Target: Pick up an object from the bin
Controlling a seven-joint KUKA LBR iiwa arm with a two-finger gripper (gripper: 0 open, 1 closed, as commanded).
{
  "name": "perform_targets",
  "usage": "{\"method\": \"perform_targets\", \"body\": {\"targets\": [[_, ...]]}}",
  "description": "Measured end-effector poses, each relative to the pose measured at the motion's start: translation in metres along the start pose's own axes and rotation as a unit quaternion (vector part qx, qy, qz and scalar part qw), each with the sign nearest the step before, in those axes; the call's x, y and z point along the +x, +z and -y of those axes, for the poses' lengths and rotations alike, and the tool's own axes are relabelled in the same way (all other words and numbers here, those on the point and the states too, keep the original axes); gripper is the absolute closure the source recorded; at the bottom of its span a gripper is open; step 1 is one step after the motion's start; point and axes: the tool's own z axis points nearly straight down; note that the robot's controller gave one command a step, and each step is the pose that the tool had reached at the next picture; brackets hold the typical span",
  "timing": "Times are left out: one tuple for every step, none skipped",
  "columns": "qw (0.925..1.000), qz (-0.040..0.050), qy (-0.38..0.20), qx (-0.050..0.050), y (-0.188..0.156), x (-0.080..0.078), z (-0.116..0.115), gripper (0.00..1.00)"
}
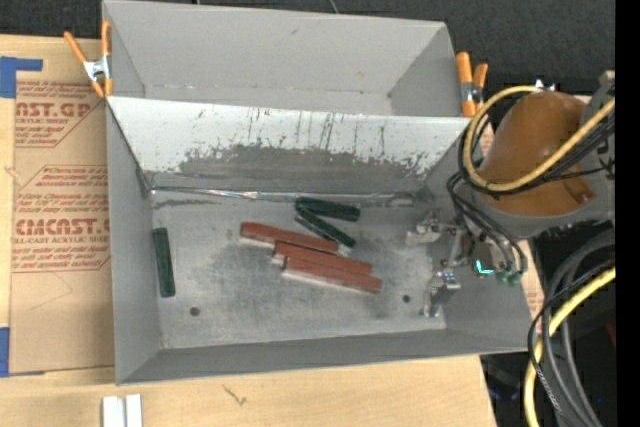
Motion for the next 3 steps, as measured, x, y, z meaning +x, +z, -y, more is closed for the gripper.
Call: {"method": "perform_targets", "body": {"targets": [[1.0000,0.0037,-0.001,0.001,-0.004,-0.002,0.000,0.00],[0.9996,0.0049,0.027,0.000,0.009,-0.059,-0.072,0.00],[0.9989,0.0045,-0.047,0.000,0.028,-0.072,-0.083,0.00]]}}
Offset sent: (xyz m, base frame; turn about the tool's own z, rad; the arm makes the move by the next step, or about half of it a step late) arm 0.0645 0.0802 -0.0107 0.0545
